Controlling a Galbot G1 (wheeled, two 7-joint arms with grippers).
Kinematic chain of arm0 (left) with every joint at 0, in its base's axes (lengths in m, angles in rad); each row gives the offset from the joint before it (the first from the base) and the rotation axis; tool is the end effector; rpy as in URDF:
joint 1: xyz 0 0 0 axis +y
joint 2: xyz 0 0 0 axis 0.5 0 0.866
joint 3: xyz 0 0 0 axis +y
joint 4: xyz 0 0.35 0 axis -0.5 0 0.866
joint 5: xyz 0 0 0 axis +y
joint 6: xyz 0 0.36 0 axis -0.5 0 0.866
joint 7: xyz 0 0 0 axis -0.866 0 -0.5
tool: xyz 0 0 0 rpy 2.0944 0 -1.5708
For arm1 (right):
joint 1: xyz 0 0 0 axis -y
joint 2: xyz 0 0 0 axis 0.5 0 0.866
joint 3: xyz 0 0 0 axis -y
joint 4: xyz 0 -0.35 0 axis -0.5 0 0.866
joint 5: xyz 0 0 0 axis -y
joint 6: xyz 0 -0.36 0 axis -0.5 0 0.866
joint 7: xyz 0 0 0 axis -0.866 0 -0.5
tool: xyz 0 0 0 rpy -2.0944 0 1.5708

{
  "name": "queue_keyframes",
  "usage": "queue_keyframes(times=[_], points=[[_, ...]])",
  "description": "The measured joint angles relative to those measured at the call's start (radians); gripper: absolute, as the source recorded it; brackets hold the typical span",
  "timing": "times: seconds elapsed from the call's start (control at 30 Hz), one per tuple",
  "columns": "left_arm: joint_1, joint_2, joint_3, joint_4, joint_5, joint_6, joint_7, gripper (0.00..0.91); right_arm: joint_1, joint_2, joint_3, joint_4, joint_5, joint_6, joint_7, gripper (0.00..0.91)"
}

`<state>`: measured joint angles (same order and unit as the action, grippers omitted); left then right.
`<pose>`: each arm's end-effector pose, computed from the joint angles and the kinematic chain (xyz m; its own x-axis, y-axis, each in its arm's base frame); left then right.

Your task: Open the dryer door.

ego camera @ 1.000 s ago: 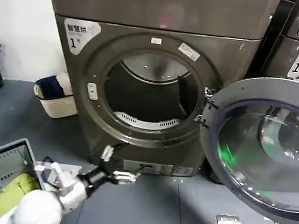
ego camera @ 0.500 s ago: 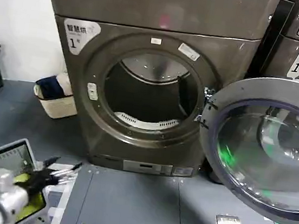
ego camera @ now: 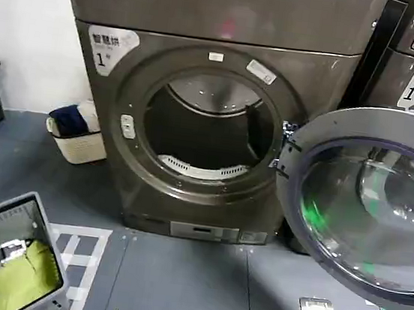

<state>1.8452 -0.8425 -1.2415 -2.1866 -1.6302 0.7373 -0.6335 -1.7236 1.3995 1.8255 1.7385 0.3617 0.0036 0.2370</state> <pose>0.1707 0.2388 -0.1427 -0.6779 -0.1480 0.7201 -0.4303 0.8741 -0.2254 -0.0688 -0.3866 -0.2363 -0.1930 0.9667 -0.1682 0.9453 0.1373 -0.2959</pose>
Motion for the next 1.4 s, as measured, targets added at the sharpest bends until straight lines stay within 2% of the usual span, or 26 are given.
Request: queue_keyframes(times=[0.27,0.47,0.97,1.4], points=[[0.010,0.045,-0.048,0.088,-0.171,0.000,-0.137,0.907,-0.001,0.002,-0.005,-0.001,0.000,0.002,0.000,0.907],[0.023,0.083,-0.044,0.137,-0.258,-0.001,-0.151,0.907,0.002,0.013,-0.021,0.003,-0.003,0.006,0.000,0.907],[0.026,0.169,0.009,0.102,-0.354,-0.001,-0.160,0.907,-0.002,0.017,-0.019,0.006,0.001,0.020,-0.001,0.907],[0.008,0.195,0.021,0.136,-0.427,-0.001,-0.236,0.907,-0.006,0.022,-0.017,0.001,0.005,0.028,-0.001,0.907]])
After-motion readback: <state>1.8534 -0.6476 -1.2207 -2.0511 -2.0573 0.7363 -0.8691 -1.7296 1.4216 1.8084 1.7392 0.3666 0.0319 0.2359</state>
